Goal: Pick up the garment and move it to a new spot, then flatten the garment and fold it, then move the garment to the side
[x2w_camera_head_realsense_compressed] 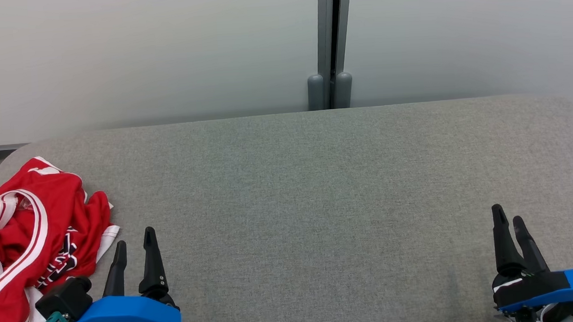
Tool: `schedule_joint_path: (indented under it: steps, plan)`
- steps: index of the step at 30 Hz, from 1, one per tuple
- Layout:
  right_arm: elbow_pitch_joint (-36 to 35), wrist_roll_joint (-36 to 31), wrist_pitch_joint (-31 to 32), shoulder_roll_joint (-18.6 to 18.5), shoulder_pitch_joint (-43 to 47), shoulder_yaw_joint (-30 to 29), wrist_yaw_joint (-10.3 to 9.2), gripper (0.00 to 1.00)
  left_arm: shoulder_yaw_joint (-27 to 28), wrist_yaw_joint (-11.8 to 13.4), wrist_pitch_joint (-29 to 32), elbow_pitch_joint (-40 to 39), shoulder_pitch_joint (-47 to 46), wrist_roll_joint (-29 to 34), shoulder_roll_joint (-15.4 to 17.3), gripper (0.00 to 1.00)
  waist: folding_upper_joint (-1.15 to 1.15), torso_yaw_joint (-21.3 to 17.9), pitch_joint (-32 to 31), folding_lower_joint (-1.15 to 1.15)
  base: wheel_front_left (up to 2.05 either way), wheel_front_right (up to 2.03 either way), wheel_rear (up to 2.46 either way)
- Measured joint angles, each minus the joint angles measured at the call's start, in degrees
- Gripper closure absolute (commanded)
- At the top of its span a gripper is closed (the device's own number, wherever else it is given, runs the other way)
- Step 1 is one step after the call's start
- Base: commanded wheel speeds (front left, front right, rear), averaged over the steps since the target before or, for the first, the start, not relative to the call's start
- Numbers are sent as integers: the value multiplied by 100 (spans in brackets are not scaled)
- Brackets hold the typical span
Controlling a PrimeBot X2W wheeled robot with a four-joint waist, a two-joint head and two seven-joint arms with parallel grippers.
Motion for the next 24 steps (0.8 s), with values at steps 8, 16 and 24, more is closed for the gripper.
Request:
schedule_joint_path:
  steps: [8,16,24]
  plan:
    - [70,-463,-111,-2,0,-3,0,0,-140,63,-125,19,0,538,70,0,0,-2,-22,0,0,0,0]
    - [141,-977,-183,-4,-1,-31,1,0,-250,125,-253,60,1,1018,105,0,0,2,-39,0,0,0,0]
    - [151,-1405,-256,-7,-4,-29,1,0,-333,158,-359,98,1,1423,136,0,0,18,-48,0,0,0,0]
